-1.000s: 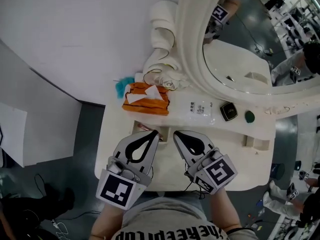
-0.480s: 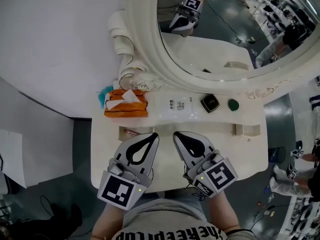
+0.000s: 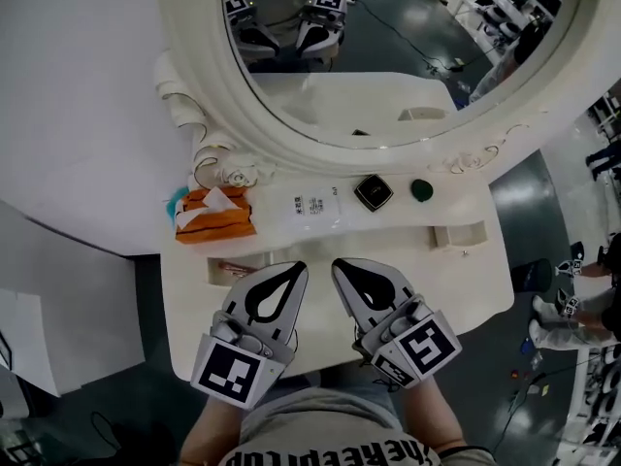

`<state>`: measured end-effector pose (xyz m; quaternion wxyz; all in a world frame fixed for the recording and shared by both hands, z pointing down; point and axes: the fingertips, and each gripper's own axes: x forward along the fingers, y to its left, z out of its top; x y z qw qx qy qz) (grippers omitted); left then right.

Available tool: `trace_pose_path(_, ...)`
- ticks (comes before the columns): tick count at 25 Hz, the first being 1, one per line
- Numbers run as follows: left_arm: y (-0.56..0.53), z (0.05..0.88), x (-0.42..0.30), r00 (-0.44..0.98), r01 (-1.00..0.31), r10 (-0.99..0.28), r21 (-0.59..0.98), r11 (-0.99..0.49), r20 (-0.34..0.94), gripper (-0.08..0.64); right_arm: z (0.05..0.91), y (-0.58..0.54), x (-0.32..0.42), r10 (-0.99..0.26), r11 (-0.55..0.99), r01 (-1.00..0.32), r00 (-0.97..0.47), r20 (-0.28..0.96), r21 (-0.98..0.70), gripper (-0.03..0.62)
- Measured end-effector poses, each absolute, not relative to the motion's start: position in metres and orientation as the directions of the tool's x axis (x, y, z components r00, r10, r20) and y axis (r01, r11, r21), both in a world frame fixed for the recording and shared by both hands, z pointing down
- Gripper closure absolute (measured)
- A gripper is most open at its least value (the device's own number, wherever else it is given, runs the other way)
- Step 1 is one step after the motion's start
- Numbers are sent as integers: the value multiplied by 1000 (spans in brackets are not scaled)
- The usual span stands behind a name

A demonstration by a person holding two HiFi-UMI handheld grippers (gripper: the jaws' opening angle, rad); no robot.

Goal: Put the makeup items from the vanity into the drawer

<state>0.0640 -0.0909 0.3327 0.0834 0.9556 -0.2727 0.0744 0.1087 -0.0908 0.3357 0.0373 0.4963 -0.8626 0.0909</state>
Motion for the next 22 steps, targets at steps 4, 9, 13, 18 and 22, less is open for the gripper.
trace_pose_path(4,-85,330,79,861,-499,-476,112,-860,181,545,330,-82,122,-870,459,-881,-472,139,-117,580)
trace_pose_path(9,-78,327,97,882,-459,-438,107,-882,176,545,324,-74,137,-889,428,-897,-440,124,-114,580)
trace_pose_path(13,-74,324,107,894,-433,-413,101,-896,173,545,318,-69,145,-901,408,-906,-419,108,-111,580)
trace_pose_path(18,-71,322,114,903,-414,-395,98,-905,170,545,315,-65,151,-909,394,-912,-405,96,-112,580)
trace_pose_path(22,-69,323,117,905,-409,-390,95,-907,170,545,314,-63,153,-912,390,-914,-400,91,-113,580)
